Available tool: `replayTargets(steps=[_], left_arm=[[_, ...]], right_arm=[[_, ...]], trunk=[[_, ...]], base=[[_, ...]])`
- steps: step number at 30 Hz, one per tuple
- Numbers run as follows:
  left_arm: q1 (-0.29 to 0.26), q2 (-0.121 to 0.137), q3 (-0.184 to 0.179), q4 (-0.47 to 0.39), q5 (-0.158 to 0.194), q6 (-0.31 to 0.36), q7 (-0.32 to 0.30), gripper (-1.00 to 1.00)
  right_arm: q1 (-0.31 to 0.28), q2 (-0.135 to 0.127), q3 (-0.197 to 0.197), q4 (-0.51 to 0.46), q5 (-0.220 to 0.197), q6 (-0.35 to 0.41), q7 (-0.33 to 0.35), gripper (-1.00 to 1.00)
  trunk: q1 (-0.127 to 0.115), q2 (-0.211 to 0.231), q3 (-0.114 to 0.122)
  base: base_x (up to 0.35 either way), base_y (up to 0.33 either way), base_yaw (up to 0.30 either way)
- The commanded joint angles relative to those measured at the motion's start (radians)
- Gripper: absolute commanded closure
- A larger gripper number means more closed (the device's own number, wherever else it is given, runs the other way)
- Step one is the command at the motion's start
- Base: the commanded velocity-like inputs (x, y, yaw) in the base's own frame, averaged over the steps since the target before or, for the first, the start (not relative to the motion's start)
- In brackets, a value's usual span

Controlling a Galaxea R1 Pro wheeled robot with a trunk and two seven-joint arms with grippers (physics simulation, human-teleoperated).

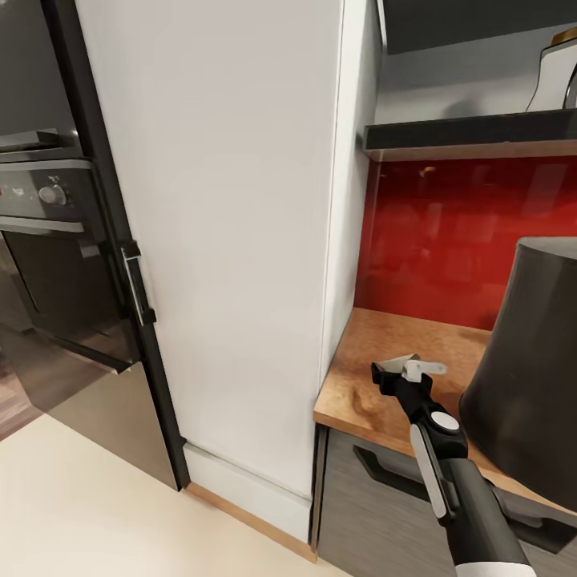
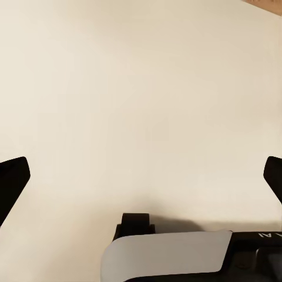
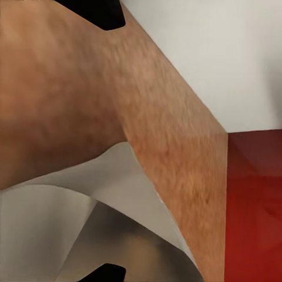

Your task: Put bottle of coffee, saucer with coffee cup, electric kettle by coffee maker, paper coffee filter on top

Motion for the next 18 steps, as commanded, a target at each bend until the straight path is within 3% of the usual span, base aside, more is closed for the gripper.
replayTargets(steps=[1, 18], left_arm=[[0.0, 0.0, 0.001, -0.001, 0.0, -0.001, -0.001, -1.0], [0.0, 0.0, 0.001, -0.001, 0.0, -0.001, -0.001, -1.0]], right_arm=[[-0.001, 0.001, 0.0, -0.001, -0.001, 0.005, -0.003, -1.0], [-0.002, 0.001, 0.0, -0.001, -0.001, 0.005, -0.006, -1.0]], trunk=[[0.0, -0.001, -0.001], [0.0, -0.001, -0.001]], base=[[0.017, 0.011, 0.0], [0.032, 0.002, 0.0]])
